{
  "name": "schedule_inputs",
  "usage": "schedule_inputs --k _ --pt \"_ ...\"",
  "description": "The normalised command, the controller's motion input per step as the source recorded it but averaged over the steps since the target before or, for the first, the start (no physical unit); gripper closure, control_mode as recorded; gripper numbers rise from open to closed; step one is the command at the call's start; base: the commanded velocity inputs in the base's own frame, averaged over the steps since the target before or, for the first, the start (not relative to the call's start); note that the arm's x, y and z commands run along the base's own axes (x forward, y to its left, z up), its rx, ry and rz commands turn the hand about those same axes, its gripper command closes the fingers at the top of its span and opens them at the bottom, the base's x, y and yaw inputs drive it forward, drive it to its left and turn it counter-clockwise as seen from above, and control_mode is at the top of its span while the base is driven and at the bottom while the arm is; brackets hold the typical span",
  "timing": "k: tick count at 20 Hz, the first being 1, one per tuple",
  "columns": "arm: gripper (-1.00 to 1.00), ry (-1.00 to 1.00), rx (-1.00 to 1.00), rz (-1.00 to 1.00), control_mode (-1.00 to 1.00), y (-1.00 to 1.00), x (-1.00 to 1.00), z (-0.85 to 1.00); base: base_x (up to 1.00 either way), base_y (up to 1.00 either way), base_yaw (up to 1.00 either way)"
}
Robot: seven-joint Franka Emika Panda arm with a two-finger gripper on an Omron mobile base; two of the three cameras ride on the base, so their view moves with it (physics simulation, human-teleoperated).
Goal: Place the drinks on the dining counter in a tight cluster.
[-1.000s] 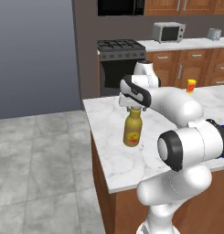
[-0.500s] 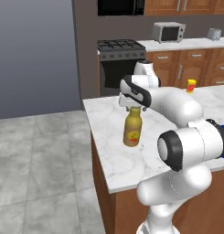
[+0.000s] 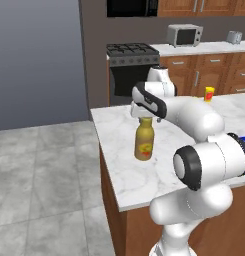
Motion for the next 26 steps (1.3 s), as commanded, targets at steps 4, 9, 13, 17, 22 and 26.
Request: schedule_inputs --k 4,9,13,17,22,26 --pt "-1.00 -0.04 0.04 0.00 -1.00 0.00 -0.98 0.00 0.00 0.00 0.00" --pt "-1.00 0.00 0.04 0.04 -1.00 0.00 -1.00 0.07 0.00 0.00 0.00" --pt "-1.00 0.00 0.04 0.02 -1.00 0.00 -1.00 0.56 0.00 0.00 0.00" --pt "-1.00 0.01 0.00 0.01 -1.00 0.00 -0.96 0.34 0.00 0.00 0.00" --pt "-1.00 0.01 0.00 0.00 -1.00 0.00 -0.94 0.19 0.00 0.00 0.00" --pt "-1.00 -0.01 -0.01 0.00 -1.00 0.00 -0.30 0.06 0.00 0.00 0.00"
